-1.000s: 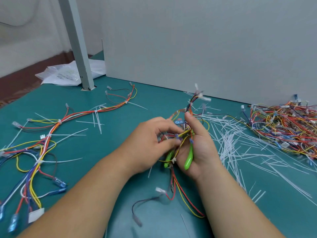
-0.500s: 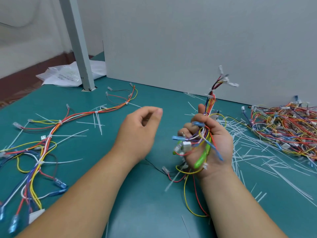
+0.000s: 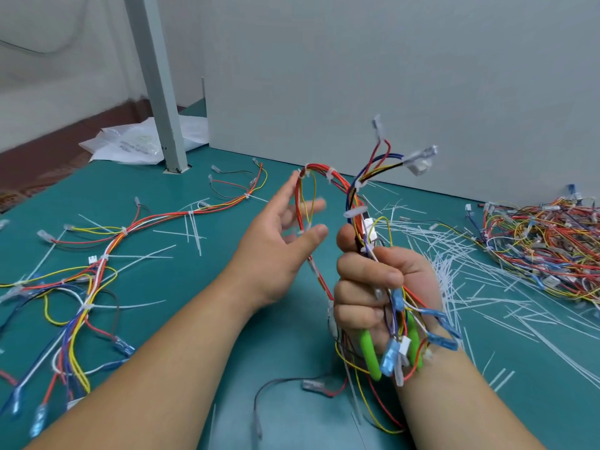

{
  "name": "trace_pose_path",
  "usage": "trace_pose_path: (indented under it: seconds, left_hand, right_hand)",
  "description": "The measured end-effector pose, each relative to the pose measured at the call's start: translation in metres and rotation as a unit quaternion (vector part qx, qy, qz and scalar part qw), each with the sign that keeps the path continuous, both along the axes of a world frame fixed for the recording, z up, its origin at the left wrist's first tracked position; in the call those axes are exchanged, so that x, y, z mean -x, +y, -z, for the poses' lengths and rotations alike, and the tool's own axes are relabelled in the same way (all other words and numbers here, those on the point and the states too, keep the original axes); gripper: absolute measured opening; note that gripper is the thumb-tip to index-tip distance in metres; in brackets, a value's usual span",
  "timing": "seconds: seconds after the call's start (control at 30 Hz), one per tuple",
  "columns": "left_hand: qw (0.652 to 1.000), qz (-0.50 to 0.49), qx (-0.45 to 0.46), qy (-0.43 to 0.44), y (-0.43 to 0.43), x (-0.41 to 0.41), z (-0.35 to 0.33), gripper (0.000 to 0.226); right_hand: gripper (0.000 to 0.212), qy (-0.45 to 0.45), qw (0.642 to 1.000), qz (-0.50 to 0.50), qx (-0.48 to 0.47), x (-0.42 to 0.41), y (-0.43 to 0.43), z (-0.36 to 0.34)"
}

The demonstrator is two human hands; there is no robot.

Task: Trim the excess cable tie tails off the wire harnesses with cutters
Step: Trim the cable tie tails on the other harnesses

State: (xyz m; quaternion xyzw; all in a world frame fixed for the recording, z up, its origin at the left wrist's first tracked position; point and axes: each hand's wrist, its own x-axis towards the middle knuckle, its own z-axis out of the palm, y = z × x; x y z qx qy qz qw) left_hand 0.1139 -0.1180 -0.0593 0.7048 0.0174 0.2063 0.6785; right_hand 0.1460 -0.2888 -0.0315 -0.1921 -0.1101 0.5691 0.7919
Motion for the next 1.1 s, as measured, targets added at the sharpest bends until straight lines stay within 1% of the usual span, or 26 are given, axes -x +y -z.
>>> trace_pose_path:
  seconds: [0.07,0.1,0.17,0.23,0.33,0.4,0.53,0.6,0.67,0.77,0.87,0.93,0.97,1.03,1.1]
  left_hand:
    - [0.999,-0.007,0.042,0.002,0.0,0.002,-0.005,0.041]
    - [0.998,-0.01,0.066,0.015,0.0,0.004,-0.008,0.028]
    - [0.991,-0.009,0.127,0.048,-0.001,0.006,-0.012,0.013]
    - [0.98,-0.011,0.19,0.063,0.0,0.007,-0.015,0.008]
    - [0.967,-0.007,0.247,0.068,0.001,0.008,-0.02,0.016]
    - [0.969,-0.012,0.241,0.058,0.001,0.008,-0.02,0.016]
    - [0.976,-0.037,0.214,0.03,0.002,0.009,-0.019,0.018]
    - [0.977,-0.037,0.21,0.031,0.002,0.009,-0.02,0.016]
    - [0.976,-0.045,0.211,0.032,0.002,0.009,-0.019,0.015]
    - [0.983,-0.09,0.161,0.025,-0.001,0.009,-0.016,0.016]
    - [0.987,-0.118,0.109,0.008,-0.004,0.009,-0.014,0.023]
    - [0.989,-0.135,0.065,-0.009,-0.005,0.009,-0.014,0.023]
    - [0.989,-0.138,0.049,-0.02,-0.006,0.009,-0.014,0.018]
    - [0.992,-0.119,0.035,-0.033,-0.005,0.009,-0.015,0.014]
    - [0.996,-0.086,0.013,-0.033,-0.005,0.009,-0.014,0.021]
  right_hand:
    - [0.035,0.014,0.999,-0.013,-0.036,-0.003,0.002,0.002]
    - [0.033,0.018,0.999,-0.001,-0.051,-0.005,0.004,0.002]
    - [0.029,-0.01,0.996,0.08,-0.046,-0.008,0.01,0.006]
    - [0.025,-0.051,0.981,0.185,-0.002,-0.014,0.014,0.009]
    - [0.024,-0.04,0.957,0.281,0.054,-0.02,0.02,0.012]
    - [0.024,-0.037,0.944,0.314,0.095,-0.022,0.022,0.014]
    - [0.02,-0.068,0.923,0.344,0.156,-0.02,0.024,0.013]
    - [0.012,-0.082,0.914,0.351,0.186,-0.019,0.025,0.012]
    - [0.004,-0.113,0.897,0.359,0.23,-0.015,0.026,0.012]
    - [0.01,-0.18,0.863,0.383,0.275,-0.007,0.029,0.012]
    - [0.015,-0.216,0.851,0.395,0.271,-0.002,0.031,0.014]
    - [0.013,-0.255,0.837,0.398,0.277,-0.001,0.033,0.017]
    - [0.016,-0.279,0.824,0.403,0.284,0.0,0.034,0.018]
    - [0.03,-0.33,0.797,0.41,0.296,0.002,0.036,0.019]
    - [0.038,-0.354,0.779,0.416,0.309,0.003,0.036,0.02]
